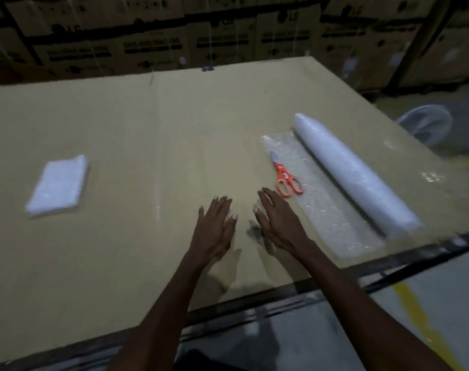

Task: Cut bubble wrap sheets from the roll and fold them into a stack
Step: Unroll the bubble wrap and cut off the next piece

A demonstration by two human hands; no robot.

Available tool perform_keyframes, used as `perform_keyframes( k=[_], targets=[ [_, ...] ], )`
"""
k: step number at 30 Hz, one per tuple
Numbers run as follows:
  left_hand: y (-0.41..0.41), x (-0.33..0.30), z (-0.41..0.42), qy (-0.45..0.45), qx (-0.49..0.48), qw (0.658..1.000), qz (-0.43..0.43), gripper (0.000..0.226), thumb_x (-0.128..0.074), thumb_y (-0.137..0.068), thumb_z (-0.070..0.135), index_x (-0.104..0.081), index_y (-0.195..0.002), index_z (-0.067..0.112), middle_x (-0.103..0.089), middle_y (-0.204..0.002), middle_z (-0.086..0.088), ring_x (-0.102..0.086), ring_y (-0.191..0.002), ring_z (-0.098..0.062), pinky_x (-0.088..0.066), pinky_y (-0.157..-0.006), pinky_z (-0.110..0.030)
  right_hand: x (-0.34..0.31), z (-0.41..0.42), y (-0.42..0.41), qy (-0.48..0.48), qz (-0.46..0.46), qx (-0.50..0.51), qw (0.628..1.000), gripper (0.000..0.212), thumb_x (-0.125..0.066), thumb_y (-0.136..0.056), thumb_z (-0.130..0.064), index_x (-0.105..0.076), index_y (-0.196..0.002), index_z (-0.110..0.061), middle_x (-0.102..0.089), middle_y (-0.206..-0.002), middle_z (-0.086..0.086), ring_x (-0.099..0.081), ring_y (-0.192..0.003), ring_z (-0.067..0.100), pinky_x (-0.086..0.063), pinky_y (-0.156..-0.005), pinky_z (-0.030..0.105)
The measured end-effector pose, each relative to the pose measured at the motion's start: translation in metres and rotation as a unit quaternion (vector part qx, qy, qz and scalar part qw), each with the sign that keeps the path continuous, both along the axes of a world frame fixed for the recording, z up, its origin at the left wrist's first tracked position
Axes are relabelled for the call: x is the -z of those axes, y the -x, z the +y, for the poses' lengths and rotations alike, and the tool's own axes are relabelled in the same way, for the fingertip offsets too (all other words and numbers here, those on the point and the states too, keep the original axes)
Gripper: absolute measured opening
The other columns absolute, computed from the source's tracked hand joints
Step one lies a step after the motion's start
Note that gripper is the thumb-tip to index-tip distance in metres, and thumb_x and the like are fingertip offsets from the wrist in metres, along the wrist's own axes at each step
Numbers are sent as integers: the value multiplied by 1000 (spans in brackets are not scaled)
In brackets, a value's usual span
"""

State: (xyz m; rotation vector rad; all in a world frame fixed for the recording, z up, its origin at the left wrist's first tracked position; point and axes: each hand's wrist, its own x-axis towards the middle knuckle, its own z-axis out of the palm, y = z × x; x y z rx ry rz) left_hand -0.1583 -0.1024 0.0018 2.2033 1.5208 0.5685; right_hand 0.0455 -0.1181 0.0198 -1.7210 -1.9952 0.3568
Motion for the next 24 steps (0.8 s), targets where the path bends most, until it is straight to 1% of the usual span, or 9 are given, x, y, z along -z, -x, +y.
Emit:
perform_keyframes(
  k=[3, 6, 9, 11, 14, 17, 20, 22, 24],
  targets=[
    [-51, -3, 5, 16, 27, 999, 27, 72, -18, -97, 59, -31, -156, 19, -26, -164, 2, -12, -154, -16, -6, -121, -49, -8, -7, -57, -14, -20, 25, 999, 67, -32, -100, -45, -48, -148, -1, -47, -152, 21, -46, -139, 36, -42, -111, 52],
    [-90, -8, 18, 22, 58, 996, 68, 73, -20, -95, 56, -27, -157, 19, -23, -165, 0, -12, -154, -18, -7, -121, -51, -12, -9, -100, -19, -39, 55, 998, 64, -34, -101, -43, -49, -145, 1, -51, -147, 24, -49, -135, 39, -43, -110, 52],
    [-121, -13, 35, 32, 72, 993, 93, 70, -24, -100, 58, -24, -157, 18, -21, -165, -2, -12, -154, -20, -7, -121, -54, -12, -3, -131, -22, -70, 75, 995, 59, -40, -102, -39, -51, -142, 2, -53, -145, 24, -50, -134, 40, -44, -108, 52],
    [-139, -10, 48, 28, 82, 989, 117, 64, -31, -104, 52, -22, -157, 17, -19, -165, -3, -12, -153, -22, -8, -120, -56, -11, 5, -147, -25, -93, 73, 993, 57, -44, -100, -37, -53, -140, 3, -54, -142, 24, -52, -131, 41, -47, -104, 52],
    [-163, -3, 71, 25, 90, 986, 141, 64, -34, -104, 51, -21, -157, 16, -16, -166, -5, -11, -153, -23, -9, -118, -59, -14, 21, -167, -30, -124, 70, 989, 53, -52, -97, -33, -53, -137, 3, -56, -138, 24, -53, -127, 41, -48, -100, 53],
    [-188, 2, 94, 19, 96, 985, 141, 67, -37, -103, 53, -22, -157, 16, -14, -166, -7, -11, -153, -21, -9, -118, -60, -17, 35, -184, -35, -163, 77, 983, 52, -62, -90, -27, -57, -131, 4, -59, -133, 25, -56, -123, 44, -50, -96, 56],
    [-208, 6, 114, 34, 115, 982, 147, 73, -36, -102, 57, -18, -158, 15, -8, -167, -8, -6, -154, -24, -6, -119, -57, -19, 49, -198, -14, -218, 85, 972, 57, -74, -86, -21, -57, -134, 3, -56, -139, 25, -53, -130, 45, -46, -99, 63],
    [-220, 10, 126, 17, 127, 977, 168, 77, -33, -101, 61, -16, -159, 13, -6, -168, -9, -3, -154, -26, -6, -120, -54, -20, 58, -206, 9, -254, 90, 963, 62, -77, -83, -20, -55, -137, 1, -53, -144, 24, -49, -136, 44, -40, -102, 66],
    [-230, 15, 134, 31, 127, 977, 169, 83, -30, -98, 67, -13, -159, 13, -4, -168, -9, 0, -155, -26, -2, -121, -54, -21, 66, -212, 47, -280, 97, 954, 66, -76, -82, -20, -52, -141, -1, -46, -151, 22, -41, -142, 42, -36, -104, 68]
  ],
)
